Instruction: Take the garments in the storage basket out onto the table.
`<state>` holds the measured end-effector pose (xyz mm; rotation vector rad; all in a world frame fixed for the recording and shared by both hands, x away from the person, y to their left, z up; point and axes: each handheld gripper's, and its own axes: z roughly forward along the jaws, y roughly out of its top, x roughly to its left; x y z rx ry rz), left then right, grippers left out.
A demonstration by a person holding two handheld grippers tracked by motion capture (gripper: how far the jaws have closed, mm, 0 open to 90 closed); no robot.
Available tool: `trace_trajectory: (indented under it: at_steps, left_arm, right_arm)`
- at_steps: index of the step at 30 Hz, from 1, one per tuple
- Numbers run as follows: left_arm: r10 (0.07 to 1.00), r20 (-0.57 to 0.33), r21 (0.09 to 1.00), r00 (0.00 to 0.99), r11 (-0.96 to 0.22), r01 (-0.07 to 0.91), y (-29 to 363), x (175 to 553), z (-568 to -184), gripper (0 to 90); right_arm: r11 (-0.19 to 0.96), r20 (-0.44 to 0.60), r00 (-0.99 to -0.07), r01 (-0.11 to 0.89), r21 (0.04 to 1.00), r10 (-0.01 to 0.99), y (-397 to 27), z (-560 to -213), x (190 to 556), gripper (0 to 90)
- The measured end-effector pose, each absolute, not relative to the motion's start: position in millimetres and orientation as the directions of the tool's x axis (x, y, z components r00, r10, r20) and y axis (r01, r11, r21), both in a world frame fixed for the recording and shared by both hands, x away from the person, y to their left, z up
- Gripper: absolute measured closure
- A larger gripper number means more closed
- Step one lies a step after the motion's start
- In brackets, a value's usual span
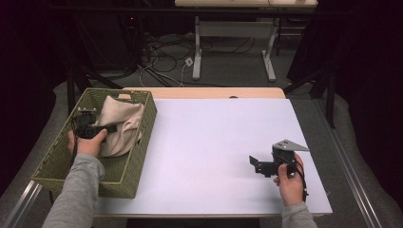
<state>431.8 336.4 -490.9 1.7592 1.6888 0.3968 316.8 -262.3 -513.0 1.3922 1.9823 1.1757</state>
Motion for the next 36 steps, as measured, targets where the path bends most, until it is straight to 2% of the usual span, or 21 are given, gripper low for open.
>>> trace_trajectory:
  at_steps: [16, 36]
  left_arm:
    - [0.958, -0.266, 0.655, 0.109, 0.097, 0.75, 341, 427, -487, 51.1]
    - [0.944, -0.302, 0.735, 0.132, 0.142, 0.663, 345, 417, -474, 54.7]
  right_arm:
    - [0.131, 0.11, -0.394, 0.537, 0.833, 0.912, -262, -513, 317, 1.0]
    - [0.118, 0.121, -0.386, 0.541, 0.832, 0.915, -263, -514, 317, 1.0]
